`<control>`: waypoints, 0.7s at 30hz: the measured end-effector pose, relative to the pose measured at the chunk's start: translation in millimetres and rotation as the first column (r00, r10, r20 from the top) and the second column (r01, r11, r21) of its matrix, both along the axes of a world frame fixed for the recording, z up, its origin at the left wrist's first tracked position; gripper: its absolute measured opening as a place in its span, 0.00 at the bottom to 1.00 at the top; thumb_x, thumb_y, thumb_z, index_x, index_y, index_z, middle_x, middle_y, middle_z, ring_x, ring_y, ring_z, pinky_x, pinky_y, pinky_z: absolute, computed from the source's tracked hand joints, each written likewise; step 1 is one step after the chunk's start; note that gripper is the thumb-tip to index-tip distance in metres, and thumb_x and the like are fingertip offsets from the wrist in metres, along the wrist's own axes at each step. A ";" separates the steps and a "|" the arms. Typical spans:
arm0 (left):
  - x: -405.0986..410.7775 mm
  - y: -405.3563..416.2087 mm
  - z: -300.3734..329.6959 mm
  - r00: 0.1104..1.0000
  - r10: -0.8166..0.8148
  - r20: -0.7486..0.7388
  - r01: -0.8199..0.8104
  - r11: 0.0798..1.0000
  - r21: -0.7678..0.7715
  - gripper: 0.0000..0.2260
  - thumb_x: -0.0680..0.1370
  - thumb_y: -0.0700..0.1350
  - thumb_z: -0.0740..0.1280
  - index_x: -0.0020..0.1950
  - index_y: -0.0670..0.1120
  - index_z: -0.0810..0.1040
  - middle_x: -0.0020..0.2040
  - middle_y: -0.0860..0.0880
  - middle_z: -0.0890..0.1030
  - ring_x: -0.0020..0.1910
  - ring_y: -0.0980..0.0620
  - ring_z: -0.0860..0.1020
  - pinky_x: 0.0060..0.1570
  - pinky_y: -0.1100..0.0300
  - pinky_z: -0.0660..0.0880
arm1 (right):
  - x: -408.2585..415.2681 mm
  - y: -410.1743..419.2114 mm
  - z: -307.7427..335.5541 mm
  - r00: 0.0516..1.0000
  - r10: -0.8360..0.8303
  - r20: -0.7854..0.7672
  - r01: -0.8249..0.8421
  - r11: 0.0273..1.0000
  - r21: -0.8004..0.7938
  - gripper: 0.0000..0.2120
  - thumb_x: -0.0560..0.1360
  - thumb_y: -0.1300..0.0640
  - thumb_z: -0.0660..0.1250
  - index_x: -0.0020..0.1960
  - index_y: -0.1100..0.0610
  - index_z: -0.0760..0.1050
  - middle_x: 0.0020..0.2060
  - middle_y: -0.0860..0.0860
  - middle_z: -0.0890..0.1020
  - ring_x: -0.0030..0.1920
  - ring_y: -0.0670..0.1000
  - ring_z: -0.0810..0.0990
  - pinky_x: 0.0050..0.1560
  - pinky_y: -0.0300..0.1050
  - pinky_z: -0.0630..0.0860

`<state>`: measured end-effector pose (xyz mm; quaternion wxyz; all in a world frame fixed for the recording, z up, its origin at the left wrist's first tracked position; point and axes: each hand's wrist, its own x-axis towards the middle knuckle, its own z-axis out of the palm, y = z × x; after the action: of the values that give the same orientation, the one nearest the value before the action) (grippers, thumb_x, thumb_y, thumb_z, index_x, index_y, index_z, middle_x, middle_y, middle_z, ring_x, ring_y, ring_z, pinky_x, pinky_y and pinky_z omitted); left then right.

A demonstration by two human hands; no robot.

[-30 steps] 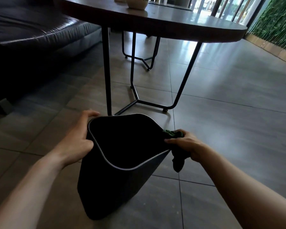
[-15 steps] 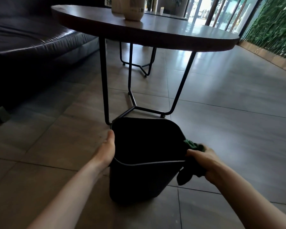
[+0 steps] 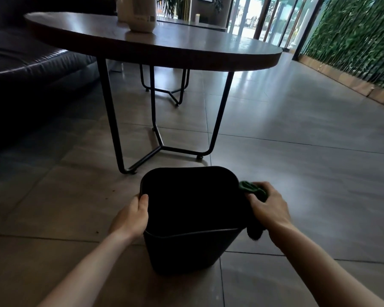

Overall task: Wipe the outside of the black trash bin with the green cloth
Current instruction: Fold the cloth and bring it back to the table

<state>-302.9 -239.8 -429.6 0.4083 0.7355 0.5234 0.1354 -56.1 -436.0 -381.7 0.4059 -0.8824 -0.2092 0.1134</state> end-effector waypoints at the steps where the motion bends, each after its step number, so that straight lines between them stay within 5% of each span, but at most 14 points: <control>1: -0.3 -0.7 -0.6 1.000 -0.012 -0.018 0.012 1.000 0.020 0.20 0.85 0.58 0.49 0.66 0.50 0.74 0.63 0.44 0.80 0.64 0.41 0.77 0.61 0.49 0.71 | -0.7 5.4 1.8 0.997 0.043 0.070 -0.042 0.999 -0.016 0.15 0.78 0.53 0.70 0.64 0.43 0.78 0.56 0.52 0.84 0.58 0.59 0.82 0.59 0.57 0.81; 4: -0.9 -3.0 3.0 0.996 -0.042 -0.080 0.055 0.984 0.167 0.25 0.85 0.58 0.50 0.81 0.51 0.58 0.76 0.45 0.71 0.74 0.42 0.70 0.67 0.49 0.68 | -3.6 16.4 2.3 0.938 0.234 0.255 -0.190 0.964 -0.187 0.24 0.77 0.54 0.69 0.71 0.40 0.74 0.65 0.51 0.79 0.62 0.60 0.79 0.62 0.54 0.78; 8: 4.0 -13.4 9.6 0.987 -0.113 -0.110 0.141 0.947 0.287 0.33 0.83 0.62 0.52 0.83 0.49 0.47 0.82 0.46 0.58 0.79 0.44 0.61 0.72 0.48 0.65 | -6.9 14.6 -7.3 0.824 0.386 0.416 -0.220 0.893 -0.393 0.28 0.78 0.51 0.67 0.77 0.40 0.67 0.68 0.46 0.76 0.61 0.57 0.76 0.54 0.52 0.78; 12: 13.2 -27.5 8.3 0.977 -0.123 -0.172 0.165 0.953 0.256 0.40 0.80 0.67 0.52 0.82 0.48 0.37 0.83 0.47 0.39 0.82 0.45 0.49 0.76 0.49 0.59 | -8.6 11.5 -13.9 0.774 0.414 0.479 -0.221 0.885 -0.409 0.28 0.78 0.50 0.68 0.77 0.42 0.68 0.67 0.45 0.77 0.60 0.56 0.76 0.49 0.51 0.79; 21: 13.2 -30.6 9.7 0.942 -0.105 -0.318 0.237 0.880 0.412 0.45 0.75 0.72 0.40 0.81 0.43 0.35 0.82 0.44 0.34 0.81 0.50 0.37 0.79 0.55 0.40 | -11.1 9.7 -16.7 0.752 0.434 0.497 -0.236 0.880 -0.412 0.27 0.76 0.50 0.70 0.75 0.44 0.72 0.65 0.47 0.79 0.58 0.56 0.77 0.46 0.51 0.79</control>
<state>-289.7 -270.3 -419.9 0.1601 0.8644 0.4645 0.1066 -67.2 -426.3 -398.4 0.1455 -0.8759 -0.4570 -0.0539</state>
